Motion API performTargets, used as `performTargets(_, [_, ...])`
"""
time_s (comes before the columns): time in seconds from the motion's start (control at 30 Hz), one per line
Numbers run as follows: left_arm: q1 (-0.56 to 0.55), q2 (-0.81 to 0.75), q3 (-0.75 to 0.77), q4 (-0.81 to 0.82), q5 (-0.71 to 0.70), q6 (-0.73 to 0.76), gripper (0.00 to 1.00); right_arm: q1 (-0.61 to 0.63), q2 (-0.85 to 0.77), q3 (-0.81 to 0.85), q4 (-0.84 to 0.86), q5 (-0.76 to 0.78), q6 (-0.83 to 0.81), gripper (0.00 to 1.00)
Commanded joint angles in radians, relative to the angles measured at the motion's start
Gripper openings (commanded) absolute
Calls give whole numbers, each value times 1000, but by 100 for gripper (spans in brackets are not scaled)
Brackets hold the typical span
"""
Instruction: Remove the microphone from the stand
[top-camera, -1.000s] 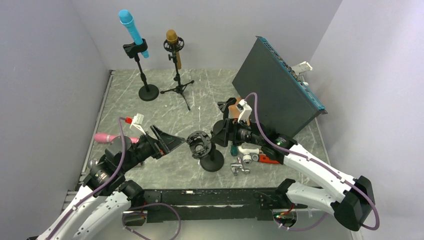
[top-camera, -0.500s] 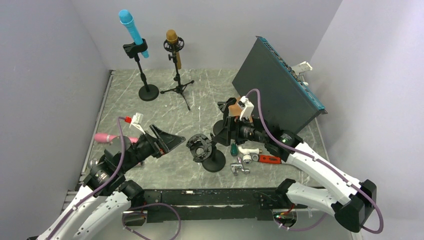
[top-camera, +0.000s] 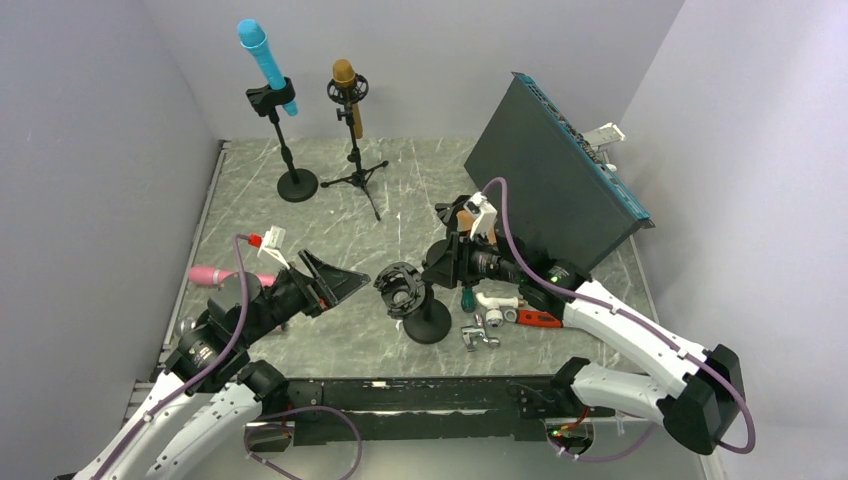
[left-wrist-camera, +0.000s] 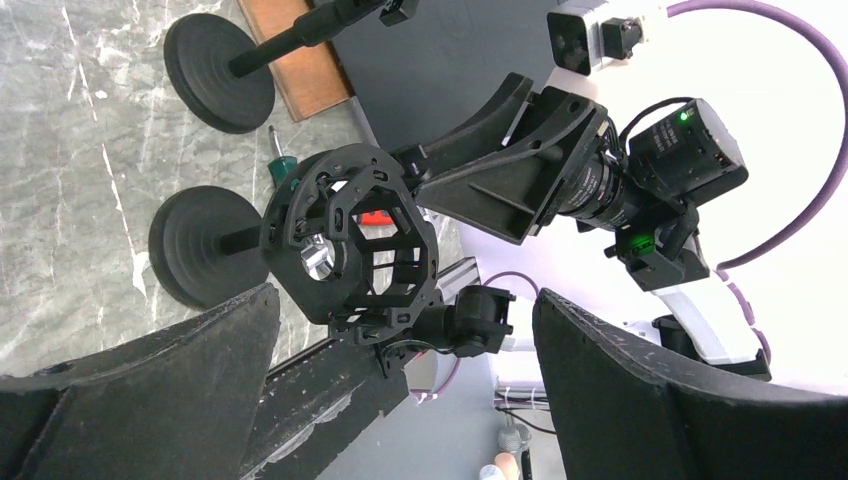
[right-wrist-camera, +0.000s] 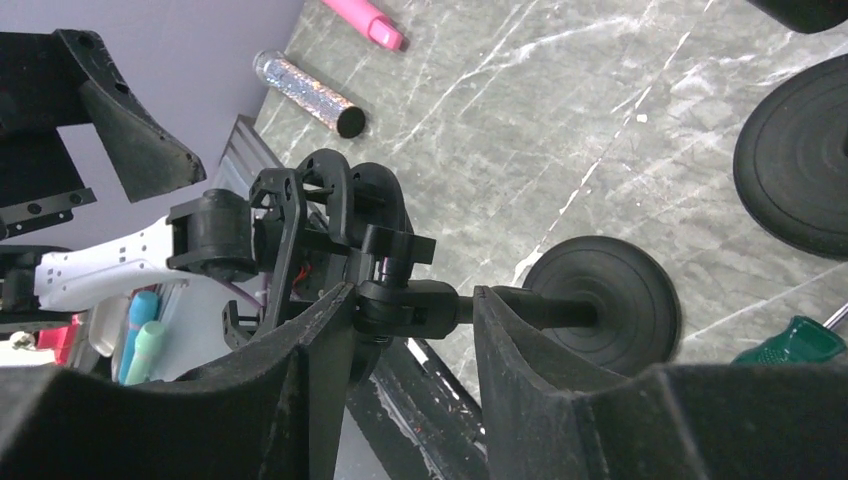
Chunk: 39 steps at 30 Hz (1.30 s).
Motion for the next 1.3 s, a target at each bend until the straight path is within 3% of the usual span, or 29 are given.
performTargets(0.0, [-3,-7,17,39,1,6,99,-7,-15,-122,-8,78,-11,45])
performTargets(0.2, [-3,-12,19,36,1,11,99,-6,-11,-220,9,55,9,39])
performTargets(0.43, [-4,-39,3,35,-5,2,99,-6,-21,-258,-18,83,1,39])
performTargets(0.83, [-3,19,139,-120,-83,132,99,-6,-8,23,-124,141,-83,77])
performTargets(1.13, [-3,306,463,-358,-345,379,99,-6,-72,202,-199,217,-160,85])
performTargets(1.27, [0,447,551,-332,-512,520,99,-6,-132,202,-208,261,-201,85])
